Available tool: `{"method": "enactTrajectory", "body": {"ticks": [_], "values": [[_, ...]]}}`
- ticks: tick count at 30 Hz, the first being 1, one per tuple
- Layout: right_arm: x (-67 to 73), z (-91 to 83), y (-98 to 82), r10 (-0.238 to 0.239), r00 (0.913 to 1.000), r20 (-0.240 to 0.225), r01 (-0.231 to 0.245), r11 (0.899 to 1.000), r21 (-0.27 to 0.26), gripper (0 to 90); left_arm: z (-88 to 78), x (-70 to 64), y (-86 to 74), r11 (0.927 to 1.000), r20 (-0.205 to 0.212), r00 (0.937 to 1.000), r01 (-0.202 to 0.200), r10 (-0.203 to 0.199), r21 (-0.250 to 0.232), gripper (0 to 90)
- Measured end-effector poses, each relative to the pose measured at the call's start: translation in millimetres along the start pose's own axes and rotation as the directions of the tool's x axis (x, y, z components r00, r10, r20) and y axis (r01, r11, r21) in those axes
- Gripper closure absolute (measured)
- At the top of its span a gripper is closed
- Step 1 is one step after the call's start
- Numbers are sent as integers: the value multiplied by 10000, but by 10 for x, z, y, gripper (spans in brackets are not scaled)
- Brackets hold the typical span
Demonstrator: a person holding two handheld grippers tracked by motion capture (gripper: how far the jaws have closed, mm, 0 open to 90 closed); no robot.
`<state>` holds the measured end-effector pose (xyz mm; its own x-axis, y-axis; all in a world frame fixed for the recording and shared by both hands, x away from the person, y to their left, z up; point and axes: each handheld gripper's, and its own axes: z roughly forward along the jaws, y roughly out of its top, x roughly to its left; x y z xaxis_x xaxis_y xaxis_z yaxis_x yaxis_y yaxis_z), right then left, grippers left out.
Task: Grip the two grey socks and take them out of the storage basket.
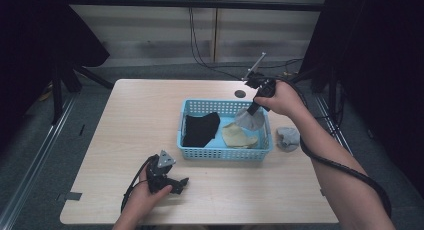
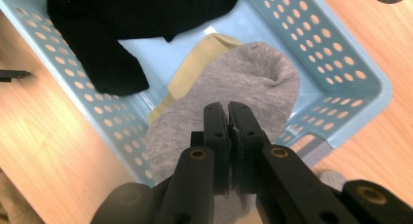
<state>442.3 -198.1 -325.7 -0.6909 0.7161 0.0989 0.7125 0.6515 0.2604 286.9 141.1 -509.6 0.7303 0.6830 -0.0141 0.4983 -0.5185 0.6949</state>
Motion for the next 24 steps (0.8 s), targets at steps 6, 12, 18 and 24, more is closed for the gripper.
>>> {"method": "enactTrajectory", "body": {"ticks": [6, 12, 18, 24], "values": [[-74, -183, -39, 324, 9994, 126, -321, 9991, -273, 871, 0, 0, 0, 10000, 0, 10000, 0, 0, -2, 0], [-150, -245, -98, 579, 9978, 312, -564, 9973, -468, 870, 0, 0, 0, 10000, -2, 10000, 4, -4, -2, 0], [-252, -344, -179, 698, 9965, 452, -671, 9960, -589, 870, 0, 0, 0, 10000, 5, 10000, 7, -7, -4, 0], [-316, -423, -240, 840, 9948, 580, -798, 9942, -717, 869, 0, 0, 0, 10000, 3, 10000, 8, -8, -3, 0]]}}
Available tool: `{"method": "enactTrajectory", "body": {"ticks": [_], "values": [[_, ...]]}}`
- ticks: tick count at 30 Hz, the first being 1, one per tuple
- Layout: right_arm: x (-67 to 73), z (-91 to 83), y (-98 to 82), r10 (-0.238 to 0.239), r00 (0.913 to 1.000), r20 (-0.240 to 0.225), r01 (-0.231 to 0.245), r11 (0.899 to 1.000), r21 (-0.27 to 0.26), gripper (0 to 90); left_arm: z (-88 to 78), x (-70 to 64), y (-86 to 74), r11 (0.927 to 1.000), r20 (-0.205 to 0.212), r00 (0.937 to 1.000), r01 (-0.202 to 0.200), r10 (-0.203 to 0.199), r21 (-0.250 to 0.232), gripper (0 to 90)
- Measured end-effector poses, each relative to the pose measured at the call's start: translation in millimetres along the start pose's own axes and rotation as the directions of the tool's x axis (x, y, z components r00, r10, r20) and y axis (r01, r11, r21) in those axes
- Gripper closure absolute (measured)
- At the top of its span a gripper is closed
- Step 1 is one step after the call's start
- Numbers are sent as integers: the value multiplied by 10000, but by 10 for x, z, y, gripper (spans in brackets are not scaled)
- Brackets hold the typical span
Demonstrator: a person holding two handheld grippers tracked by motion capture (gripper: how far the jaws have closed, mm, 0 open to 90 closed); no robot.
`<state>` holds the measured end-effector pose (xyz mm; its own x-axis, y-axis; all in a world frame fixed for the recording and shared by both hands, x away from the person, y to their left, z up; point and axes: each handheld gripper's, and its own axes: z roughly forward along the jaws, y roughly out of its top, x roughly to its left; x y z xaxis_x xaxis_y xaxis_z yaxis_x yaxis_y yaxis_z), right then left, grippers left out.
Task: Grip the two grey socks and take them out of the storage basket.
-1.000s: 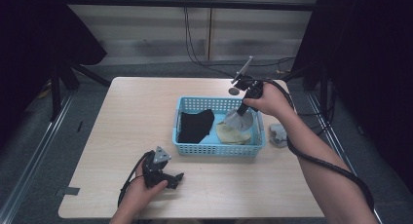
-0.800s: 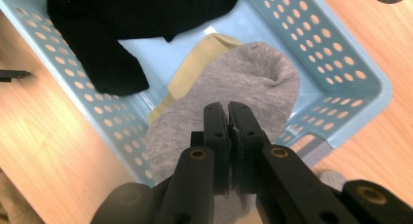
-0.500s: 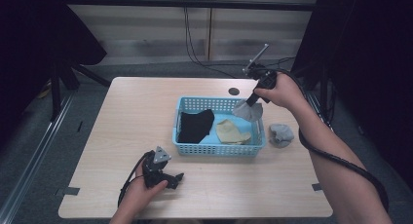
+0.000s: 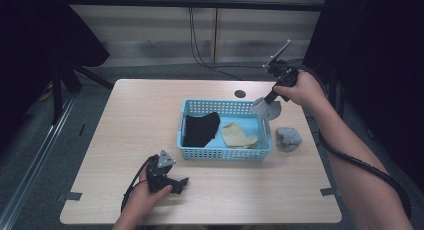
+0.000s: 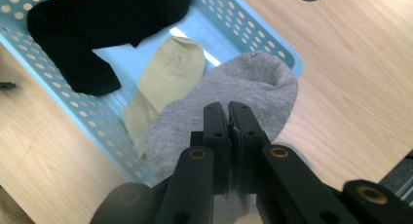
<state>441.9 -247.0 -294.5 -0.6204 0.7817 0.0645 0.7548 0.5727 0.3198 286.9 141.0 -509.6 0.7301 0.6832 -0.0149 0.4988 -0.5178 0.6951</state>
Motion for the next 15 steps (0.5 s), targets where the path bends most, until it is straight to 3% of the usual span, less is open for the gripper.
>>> {"method": "enactTrajectory", "body": {"ticks": [15], "values": [[-355, -148, -289, 741, 9965, 378, -736, 9972, -147, 866, 0, 0, 0, 10000, 0, 10000, 3, -3, -1, 0]]}}
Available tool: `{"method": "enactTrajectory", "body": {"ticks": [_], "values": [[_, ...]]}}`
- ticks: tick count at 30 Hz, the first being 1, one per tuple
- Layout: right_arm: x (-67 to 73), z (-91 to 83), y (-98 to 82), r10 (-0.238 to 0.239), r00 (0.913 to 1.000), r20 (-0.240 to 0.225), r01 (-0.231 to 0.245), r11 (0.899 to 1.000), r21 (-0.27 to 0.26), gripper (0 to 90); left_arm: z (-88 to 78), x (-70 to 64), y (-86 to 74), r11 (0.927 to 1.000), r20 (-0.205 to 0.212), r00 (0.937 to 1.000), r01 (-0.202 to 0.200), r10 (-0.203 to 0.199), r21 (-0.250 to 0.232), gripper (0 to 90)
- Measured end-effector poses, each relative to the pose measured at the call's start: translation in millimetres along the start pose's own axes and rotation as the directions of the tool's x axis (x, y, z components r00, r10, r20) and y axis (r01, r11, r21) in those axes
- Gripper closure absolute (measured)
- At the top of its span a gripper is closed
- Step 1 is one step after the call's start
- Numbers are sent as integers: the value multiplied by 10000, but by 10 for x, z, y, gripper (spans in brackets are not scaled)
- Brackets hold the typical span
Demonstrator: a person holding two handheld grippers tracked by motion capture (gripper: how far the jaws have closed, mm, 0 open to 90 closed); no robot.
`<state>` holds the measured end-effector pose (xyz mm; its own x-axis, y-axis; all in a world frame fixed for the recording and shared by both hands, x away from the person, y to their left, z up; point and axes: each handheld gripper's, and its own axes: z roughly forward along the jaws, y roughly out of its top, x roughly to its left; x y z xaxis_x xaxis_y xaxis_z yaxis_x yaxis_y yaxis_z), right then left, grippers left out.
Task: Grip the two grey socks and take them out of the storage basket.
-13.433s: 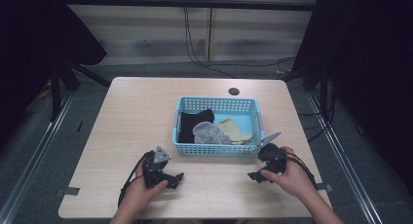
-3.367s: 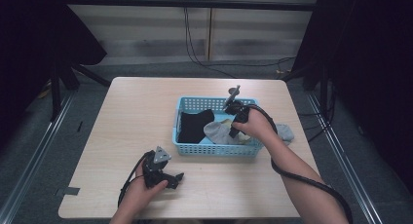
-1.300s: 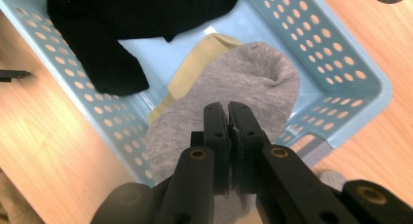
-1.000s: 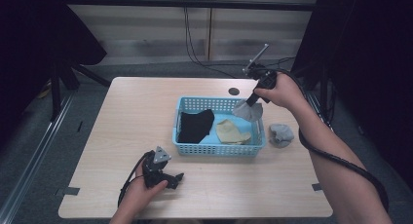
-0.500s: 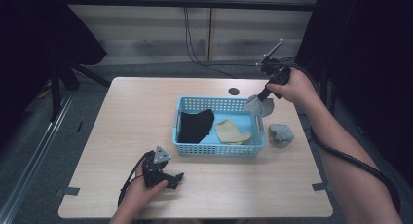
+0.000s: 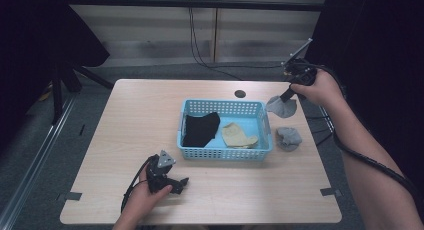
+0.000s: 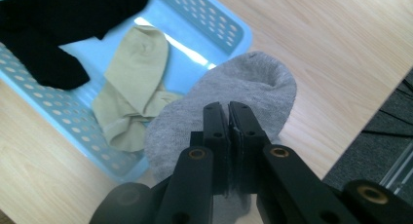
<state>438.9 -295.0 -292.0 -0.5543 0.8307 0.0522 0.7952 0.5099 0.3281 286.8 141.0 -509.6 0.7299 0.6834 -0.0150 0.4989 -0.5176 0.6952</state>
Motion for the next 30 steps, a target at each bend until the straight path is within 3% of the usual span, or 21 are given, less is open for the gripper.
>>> {"method": "enactTrajectory", "body": {"ticks": [5, 12, 21, 28, 30], "values": [[-112, 38, -103, 270, 9996, 93, -271, 9996, 95, 863, 0, 0, 0, 10000, -1, 10000, 3, -3, -2, 0], [-192, 335, -229, 542, 9985, 48, -544, 9974, 473, 861, -1, 0, 0, 10000, -5, 10000, -6, 6, 11, 0], [-175, 756, -311, 428, 9991, -36, -423, 9953, 876, 849, 0, 0, 0, 10000, -5, 10000, 1, -1, 6, 0], [-138, 909, -341, 347, 9994, 9, -346, 9947, 966, 814, 0, 0, 0, 10000, 0, 10000, -1, 1, -2, 0], [-139, 942, -361, 480, 9988, -51, -473, 9947, 909, 759, 1, 1, 2, 10000, -15, 10000, -4, 4, 5, 0]]}}
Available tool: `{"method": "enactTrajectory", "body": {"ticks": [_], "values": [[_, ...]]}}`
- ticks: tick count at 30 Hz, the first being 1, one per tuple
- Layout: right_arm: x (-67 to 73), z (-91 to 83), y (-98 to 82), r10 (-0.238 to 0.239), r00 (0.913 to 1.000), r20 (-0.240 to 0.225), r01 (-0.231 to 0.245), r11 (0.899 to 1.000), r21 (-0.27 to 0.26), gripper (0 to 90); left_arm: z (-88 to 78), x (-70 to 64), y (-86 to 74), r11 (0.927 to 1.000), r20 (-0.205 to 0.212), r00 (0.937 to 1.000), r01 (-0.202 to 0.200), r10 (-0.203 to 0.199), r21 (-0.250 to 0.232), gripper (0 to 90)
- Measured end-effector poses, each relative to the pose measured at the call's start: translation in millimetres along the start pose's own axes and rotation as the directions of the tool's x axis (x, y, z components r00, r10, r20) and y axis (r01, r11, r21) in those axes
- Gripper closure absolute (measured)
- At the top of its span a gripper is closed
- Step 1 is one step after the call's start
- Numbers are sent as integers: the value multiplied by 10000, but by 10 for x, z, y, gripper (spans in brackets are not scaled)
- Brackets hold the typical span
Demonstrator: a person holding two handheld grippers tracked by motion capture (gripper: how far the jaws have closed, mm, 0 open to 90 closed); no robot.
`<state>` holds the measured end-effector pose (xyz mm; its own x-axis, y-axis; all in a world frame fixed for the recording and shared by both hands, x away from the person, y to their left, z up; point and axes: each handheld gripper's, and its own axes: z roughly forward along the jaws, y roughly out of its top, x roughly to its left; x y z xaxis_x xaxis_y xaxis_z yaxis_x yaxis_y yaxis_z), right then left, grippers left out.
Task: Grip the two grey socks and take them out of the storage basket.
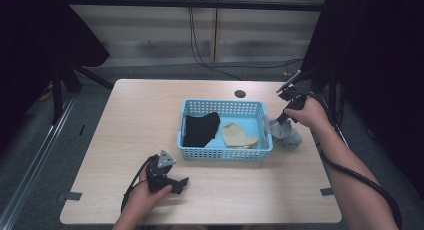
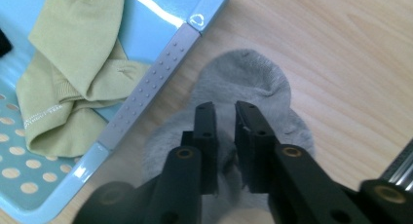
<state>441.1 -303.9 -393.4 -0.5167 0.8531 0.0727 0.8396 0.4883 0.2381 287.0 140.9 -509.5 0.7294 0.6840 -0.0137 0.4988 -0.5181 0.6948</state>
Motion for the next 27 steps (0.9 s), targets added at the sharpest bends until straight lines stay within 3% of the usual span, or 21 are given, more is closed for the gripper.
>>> {"method": "enactTrajectory", "body": {"ticks": [2, 6, 10, 18, 23, 27], "values": [[1, 30, -21, 142, 9999, -70, -143, 9999, -93, 676, 3, -3, -1, 10000, 49, 10000, 59, -59, -9, 0], [16, 34, -51, 261, 9991, 339, -255, 9995, -177, 492, 0, 0, 0, 10000, -3, 10000, -4, 4, 1, 0], [35, 24, -74, 62, 9990, 452, -58, 10000, -74, 357, -2, -1, -3, 10000, 9, 10000, 2, -2, -4, 0], [105, -39, -155, -180, 9962, 853, 158, 9995, 273, 251, -3, -4, -6, 10000, 38, 10000, 52, -52, -10, 0], [91, -102, -261, 188, 9978, 634, -198, 9997, 152, 201, 0, -5, -7, 10000, 27, 10000, 57, -57, -48, 0], [93, -121, -360, 48, 9985, 548, -67, 9994, 345, 194, 0, -6, -8, 10000, 18, 10000, 57, -57, -50, 0]]}}
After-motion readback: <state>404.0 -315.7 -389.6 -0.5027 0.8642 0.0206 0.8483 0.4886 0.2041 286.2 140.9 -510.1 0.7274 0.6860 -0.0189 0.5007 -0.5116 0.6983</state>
